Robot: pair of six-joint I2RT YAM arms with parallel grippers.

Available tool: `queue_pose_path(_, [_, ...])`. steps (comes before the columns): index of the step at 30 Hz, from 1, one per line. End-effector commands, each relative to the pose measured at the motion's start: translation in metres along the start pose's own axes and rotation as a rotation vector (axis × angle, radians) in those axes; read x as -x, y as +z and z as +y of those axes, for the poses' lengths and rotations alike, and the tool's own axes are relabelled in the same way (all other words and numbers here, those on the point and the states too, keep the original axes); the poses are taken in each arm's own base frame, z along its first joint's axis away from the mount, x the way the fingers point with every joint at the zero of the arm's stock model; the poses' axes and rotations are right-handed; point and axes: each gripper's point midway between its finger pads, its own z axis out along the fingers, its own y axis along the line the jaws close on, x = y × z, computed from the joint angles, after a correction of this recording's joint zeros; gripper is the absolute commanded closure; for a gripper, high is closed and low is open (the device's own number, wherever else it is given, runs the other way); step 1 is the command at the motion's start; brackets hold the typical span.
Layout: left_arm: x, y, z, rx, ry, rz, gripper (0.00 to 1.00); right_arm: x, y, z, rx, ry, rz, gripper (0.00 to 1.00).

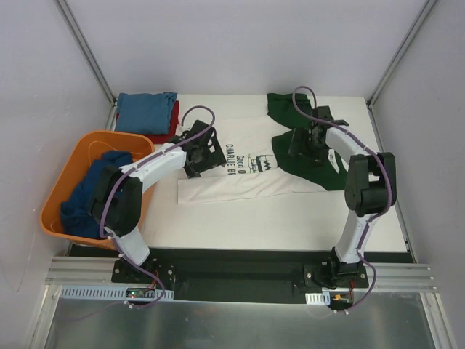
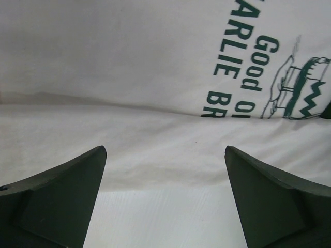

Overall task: Fold and stack the t-shirts
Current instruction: Fold the flattened tshirt in 1/3 of the way

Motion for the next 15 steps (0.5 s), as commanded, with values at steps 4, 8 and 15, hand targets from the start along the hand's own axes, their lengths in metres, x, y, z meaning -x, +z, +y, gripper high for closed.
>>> queue_pose_path(4, [-0.044, 0.028, 0.032, 0.111, 0.019, 0.137, 0.01, -0.064, 0.000, -0.026, -0.080, 0.045, 0.159, 0.03])
queue_pose_path(8, [-0.070, 0.030, 0.051, 0.150, 0.025, 0.192, 0.01, -0.107, -0.004, -0.042, -0.117, 0.101, 0.231, 0.03])
queue_pose_path(15, [-0.124, 0.003, 0.068, 0.152, 0.033, 0.230, 0.01, -0.200, -0.029, -0.072, -0.158, 0.211, 0.338, 0.03])
